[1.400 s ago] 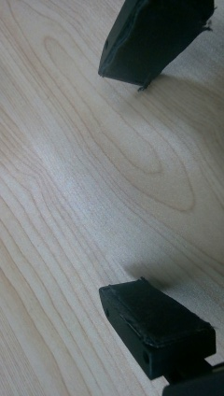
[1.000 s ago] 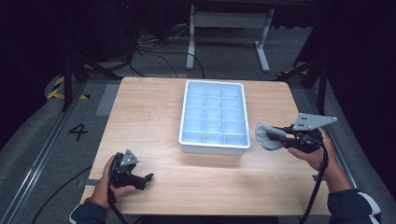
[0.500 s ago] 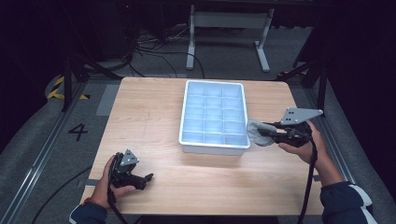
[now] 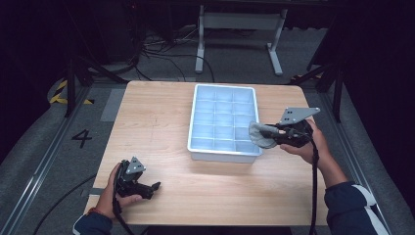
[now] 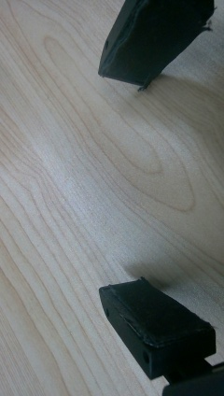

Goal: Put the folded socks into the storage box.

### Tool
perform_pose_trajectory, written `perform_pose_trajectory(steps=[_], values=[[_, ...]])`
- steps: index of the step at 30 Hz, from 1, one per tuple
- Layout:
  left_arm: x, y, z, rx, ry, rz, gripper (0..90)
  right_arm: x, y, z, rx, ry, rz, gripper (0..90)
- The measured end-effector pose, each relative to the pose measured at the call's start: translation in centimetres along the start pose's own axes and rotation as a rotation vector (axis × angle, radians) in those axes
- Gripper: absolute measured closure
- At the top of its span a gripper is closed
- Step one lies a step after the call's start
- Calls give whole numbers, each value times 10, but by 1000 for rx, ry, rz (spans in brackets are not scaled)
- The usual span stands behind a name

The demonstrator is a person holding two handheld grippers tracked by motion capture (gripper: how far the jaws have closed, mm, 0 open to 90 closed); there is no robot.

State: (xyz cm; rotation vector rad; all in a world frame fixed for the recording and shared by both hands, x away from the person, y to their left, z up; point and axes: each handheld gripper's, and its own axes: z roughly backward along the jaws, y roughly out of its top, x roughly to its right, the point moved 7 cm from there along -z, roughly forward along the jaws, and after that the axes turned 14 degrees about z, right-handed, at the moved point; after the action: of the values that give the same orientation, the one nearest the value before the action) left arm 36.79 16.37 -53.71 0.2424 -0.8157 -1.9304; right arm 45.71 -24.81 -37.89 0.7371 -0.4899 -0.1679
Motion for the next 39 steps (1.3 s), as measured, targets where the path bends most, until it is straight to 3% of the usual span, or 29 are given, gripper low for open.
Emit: perform_pose_trajectory(steps=[23, 33, 39], values=[[0, 0, 0, 1, -1, 2, 5, 13, -1, -53, -124, 23, 12, 743], [0, 0, 0, 0, 0, 0, 6, 21, -8, -75, -239, 14, 45, 745], [0, 0, 0, 0, 0, 0, 5, 19, -12, -92, -298, 73, 60, 746]])
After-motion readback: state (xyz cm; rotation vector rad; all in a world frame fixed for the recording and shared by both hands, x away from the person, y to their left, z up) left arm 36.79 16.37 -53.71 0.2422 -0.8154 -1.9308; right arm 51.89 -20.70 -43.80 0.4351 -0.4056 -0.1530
